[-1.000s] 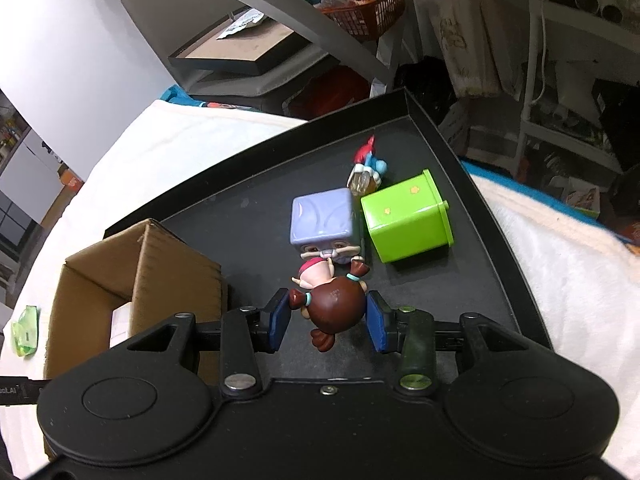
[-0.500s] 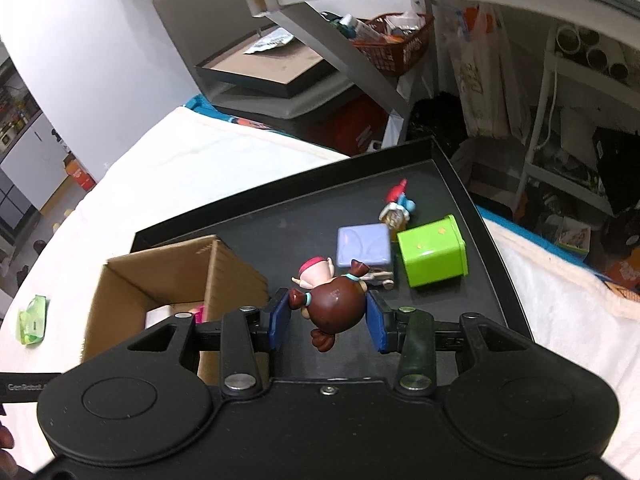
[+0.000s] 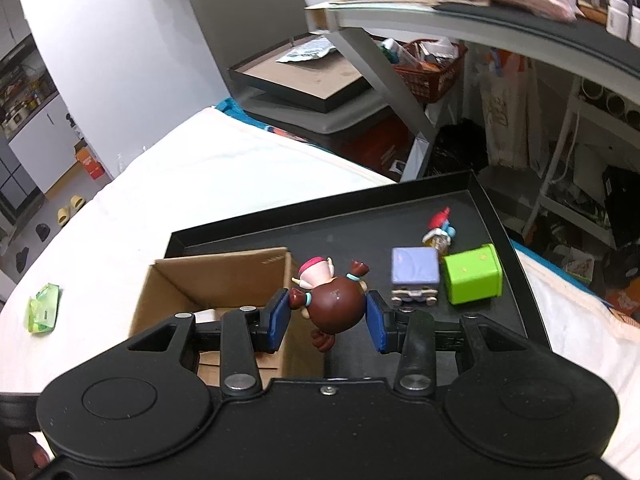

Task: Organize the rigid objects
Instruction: 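Carry the brown-haired doll with the right gripper into the box and release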

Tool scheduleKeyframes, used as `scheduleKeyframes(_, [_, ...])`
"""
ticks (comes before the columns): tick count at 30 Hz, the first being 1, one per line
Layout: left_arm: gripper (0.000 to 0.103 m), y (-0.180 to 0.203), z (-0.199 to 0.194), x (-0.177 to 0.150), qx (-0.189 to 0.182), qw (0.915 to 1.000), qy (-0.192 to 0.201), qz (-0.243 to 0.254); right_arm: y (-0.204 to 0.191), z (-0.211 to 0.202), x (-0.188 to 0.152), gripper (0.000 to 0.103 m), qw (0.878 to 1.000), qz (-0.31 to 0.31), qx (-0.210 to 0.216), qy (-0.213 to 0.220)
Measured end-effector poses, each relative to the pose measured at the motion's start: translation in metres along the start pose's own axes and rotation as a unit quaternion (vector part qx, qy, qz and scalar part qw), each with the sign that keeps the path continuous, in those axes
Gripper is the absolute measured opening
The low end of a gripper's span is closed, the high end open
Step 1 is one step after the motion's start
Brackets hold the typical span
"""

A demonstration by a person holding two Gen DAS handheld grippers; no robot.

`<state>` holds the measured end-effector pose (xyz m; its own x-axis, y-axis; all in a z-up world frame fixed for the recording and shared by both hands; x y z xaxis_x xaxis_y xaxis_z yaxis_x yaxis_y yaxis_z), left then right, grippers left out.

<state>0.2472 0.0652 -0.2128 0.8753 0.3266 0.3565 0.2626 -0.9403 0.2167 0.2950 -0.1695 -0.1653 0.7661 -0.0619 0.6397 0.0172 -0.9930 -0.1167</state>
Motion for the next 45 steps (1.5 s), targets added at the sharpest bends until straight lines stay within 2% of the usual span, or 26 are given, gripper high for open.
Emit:
scheduleKeyframes(8, [0.054,-0.005,0.005,-0.010,-0.018,0.9998,0.000,0.010,-0.028,-0.006,-0.001,0.040,1.000,-0.024,-0.002,-0.001])
scheduleKeyframes(15, [0.049,-0.014,0.014,-0.020,-0.032,0.9994,0.005,0.012,-0.055,-0.004,-0.007,0.040,0.999,-0.049,0.001,-0.012])
scheduleKeyframes(20, [0.037,-0.019,0.018,-0.023,-0.050,0.9987,0.006,0.000,-0.075,0.002,-0.016,0.040,0.997,-0.070,0.002,-0.029])
scheduleKeyframes(25, [0.019,-0.016,0.017,-0.023,-0.066,0.9978,0.011,0.001,-0.091,0.007,-0.023,0.040,0.996,-0.079,0.006,-0.044])
scheduleKeyframes(27, [0.015,-0.014,0.018,-0.023,-0.073,0.9973,0.007,0.001,-0.097,0.010,-0.025,0.040,0.995,-0.081,0.009,-0.050])
scheduleKeyframes(36, [0.016,-0.018,0.018,-0.022,-0.084,0.9962,-0.007,-0.020,-0.116,0.017,-0.028,0.040,0.994,-0.081,0.024,-0.069])
scheduleKeyframes(40, [0.016,-0.017,0.019,-0.022,-0.088,0.9955,-0.015,-0.031,-0.122,0.016,-0.026,0.041,0.993,-0.074,0.055,-0.074])
scheduleKeyframes(41, [0.016,-0.017,0.020,-0.021,-0.088,0.9955,-0.016,-0.031,-0.123,0.017,-0.026,0.044,0.993,-0.072,0.058,-0.077])
scheduleKeyframes(45, [0.016,-0.015,0.020,-0.022,-0.088,0.9953,-0.019,-0.036,-0.118,0.020,-0.030,0.046,0.992,-0.067,0.053,-0.090])
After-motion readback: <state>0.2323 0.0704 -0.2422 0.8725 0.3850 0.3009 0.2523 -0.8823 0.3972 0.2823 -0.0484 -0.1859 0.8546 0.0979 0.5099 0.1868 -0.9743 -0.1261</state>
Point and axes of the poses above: each gripper's, at about its wrist camera, not at the fingertips, and z roughly the way its jaws point, y to its right, x to its top, the point moved 5 cm from there along z, roughly the way its jaws point, and after that the axes turned 7 degrees about -x, right-handed, at the moved point
